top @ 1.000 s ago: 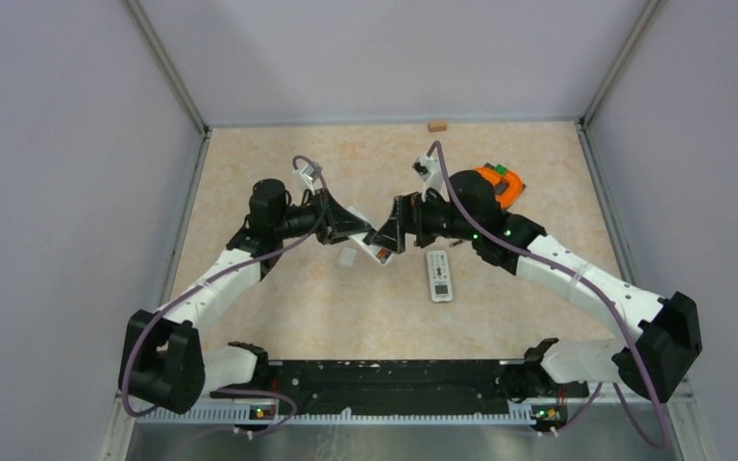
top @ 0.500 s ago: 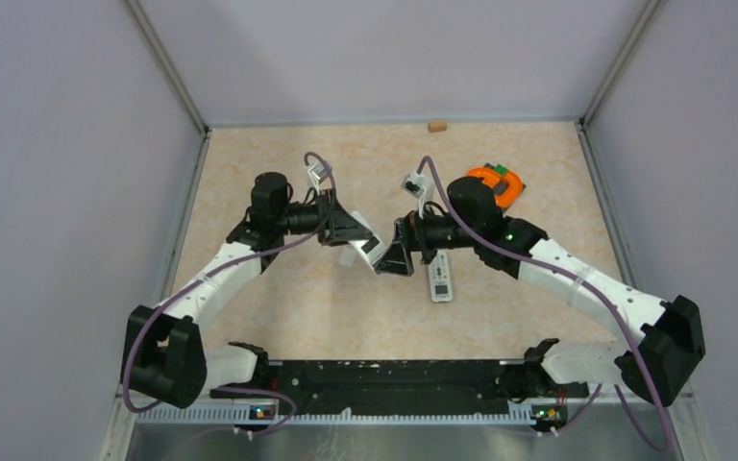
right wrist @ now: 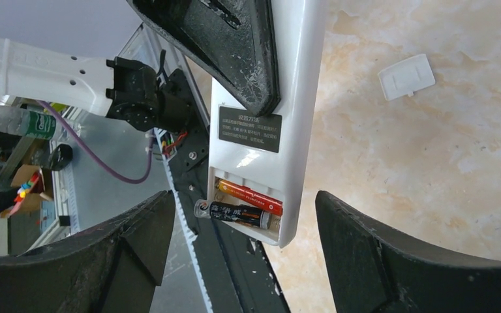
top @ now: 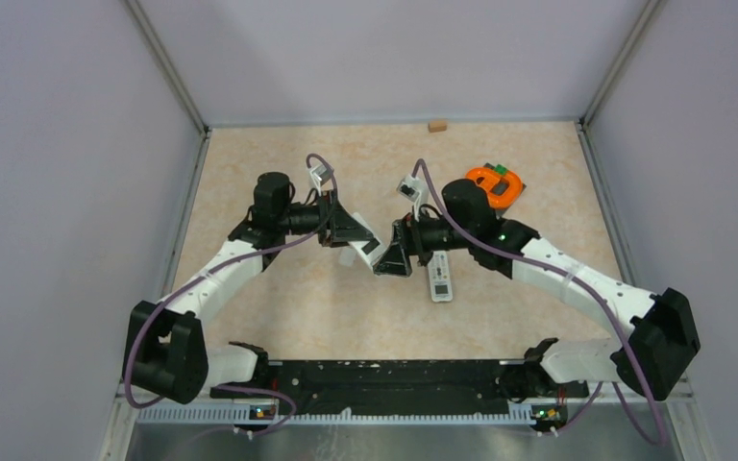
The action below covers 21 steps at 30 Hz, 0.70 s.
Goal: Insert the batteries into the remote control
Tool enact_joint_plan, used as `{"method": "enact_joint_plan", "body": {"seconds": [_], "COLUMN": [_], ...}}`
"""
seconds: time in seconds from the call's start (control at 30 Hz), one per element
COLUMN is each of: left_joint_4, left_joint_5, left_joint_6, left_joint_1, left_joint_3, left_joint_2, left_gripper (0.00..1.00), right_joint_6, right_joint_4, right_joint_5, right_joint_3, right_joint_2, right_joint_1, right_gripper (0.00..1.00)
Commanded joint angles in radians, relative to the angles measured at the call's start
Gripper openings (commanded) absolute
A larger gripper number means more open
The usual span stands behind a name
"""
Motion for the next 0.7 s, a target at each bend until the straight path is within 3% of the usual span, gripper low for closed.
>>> {"method": "enact_joint_plan", "body": {"seconds": [0.0,0.2,0.4,0.67], "left_joint_4": [0.021,0.021,0.02,0.02], "left_joint_5": [0.014,0.014,0.012,0.006], "left_joint_6": [-0.004,-0.013,-0.015,-0.022], "left_joint_1": [0.005,0.004,0.004,0.004], "left_joint_3": [0.032,0.032,0.033,0.04], "left_joint_2": [0.004,0.015,0.019,0.022], "left_gripper": [0.0,0.0,0.0,0.0], "right_joint_6": [-0.01,-0.029,-0.039,-0.071], "right_joint_4": [0.056,0.06,0.061,0.05], "right_joint_5": [0.004,0.016,0.027,0.005], "right_joint_3": [0.001,-0.004,-0.004,-0.003], "right_joint_2": [0.016,0.016,0.018,0.031], "right_joint_1": [0.003,0.003,0.003,0.003], "right_gripper": [0.8,0.82,0.74,0.78]}}
